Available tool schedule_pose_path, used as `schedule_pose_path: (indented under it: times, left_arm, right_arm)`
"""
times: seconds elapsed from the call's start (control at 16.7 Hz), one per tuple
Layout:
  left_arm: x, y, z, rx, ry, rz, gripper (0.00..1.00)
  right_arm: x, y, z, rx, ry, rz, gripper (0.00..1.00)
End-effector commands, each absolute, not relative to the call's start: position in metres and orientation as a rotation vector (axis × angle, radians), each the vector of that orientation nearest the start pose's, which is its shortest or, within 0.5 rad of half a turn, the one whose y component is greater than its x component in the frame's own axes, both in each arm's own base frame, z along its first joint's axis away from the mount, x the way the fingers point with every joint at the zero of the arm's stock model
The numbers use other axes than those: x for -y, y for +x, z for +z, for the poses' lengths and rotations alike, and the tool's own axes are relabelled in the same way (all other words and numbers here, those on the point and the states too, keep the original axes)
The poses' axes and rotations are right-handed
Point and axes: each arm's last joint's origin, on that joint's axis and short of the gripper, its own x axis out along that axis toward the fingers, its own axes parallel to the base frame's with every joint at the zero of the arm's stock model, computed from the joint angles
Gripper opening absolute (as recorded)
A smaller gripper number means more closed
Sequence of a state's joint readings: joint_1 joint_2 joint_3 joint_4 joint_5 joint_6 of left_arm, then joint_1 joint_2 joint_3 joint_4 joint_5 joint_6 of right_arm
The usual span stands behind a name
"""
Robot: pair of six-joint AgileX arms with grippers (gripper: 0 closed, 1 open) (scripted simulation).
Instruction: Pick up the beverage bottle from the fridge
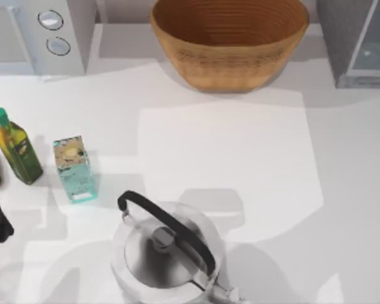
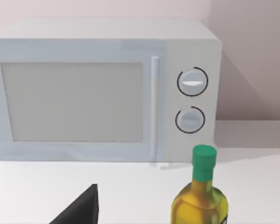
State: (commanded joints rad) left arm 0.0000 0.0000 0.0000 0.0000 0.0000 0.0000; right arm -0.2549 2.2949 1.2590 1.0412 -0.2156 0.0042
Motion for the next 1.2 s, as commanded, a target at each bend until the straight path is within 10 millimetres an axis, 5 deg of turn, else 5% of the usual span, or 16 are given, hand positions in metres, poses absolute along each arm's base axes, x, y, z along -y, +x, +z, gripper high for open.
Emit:
schedule_pose_path:
  times: [0.3,0.6,1.2]
  left_arm:
    - [0.001,0.106,0.16,0.0,0.0,0.0,1.0]
    - [0.001,0.106,0.16,0.0,0.0,0.0,1.0]
    - [0.001,0.106,0.16,0.0,0.0,0.0,1.0]
  right_arm:
    - [0.108,0.462,0.154,0.004,-0.008,-0.013,0.0]
    - [0.109,0.459,0.153,0.002,-0.007,-0.012,0.0]
    - [0.108,0.365,0.151,-0.006,-0.004,-0.013,0.0]
